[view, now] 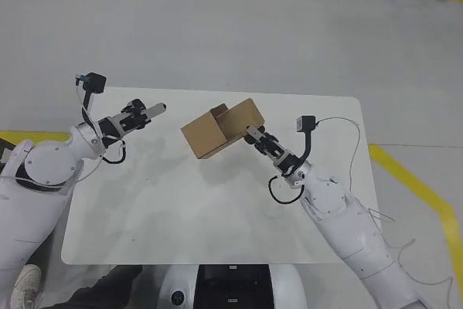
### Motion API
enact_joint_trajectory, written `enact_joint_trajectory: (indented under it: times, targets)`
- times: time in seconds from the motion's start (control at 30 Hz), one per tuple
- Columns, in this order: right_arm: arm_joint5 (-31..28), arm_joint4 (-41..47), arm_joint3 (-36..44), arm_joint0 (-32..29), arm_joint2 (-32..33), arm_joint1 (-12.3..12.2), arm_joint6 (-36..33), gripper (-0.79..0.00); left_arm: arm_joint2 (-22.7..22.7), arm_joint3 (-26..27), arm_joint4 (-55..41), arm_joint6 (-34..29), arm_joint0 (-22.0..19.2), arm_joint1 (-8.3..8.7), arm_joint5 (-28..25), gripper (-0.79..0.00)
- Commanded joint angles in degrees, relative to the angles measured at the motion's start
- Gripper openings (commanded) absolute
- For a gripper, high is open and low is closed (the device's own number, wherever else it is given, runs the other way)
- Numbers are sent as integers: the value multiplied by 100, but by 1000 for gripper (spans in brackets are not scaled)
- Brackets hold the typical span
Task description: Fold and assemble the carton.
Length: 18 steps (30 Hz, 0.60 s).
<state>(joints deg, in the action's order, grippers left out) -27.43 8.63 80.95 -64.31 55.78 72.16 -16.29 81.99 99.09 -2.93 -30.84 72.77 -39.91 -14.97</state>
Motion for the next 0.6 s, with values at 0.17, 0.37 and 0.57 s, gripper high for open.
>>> enact_joint_trajectory:
  times: [0.17,0.37,0.57]
  targets:
    - [317,388,-8,-29,155,27,-1,-785,-197,-377,1309,1322,-20,-132,-1684,0]
    - [551,467,168,-157,309,28,69,-785,-326,-443,3034,2194,-86,-214,-2318,0]
    - [826,605,260,-218,359,50,24,-785,-457,-385,4673,3230,-85,-303,-2715,0]
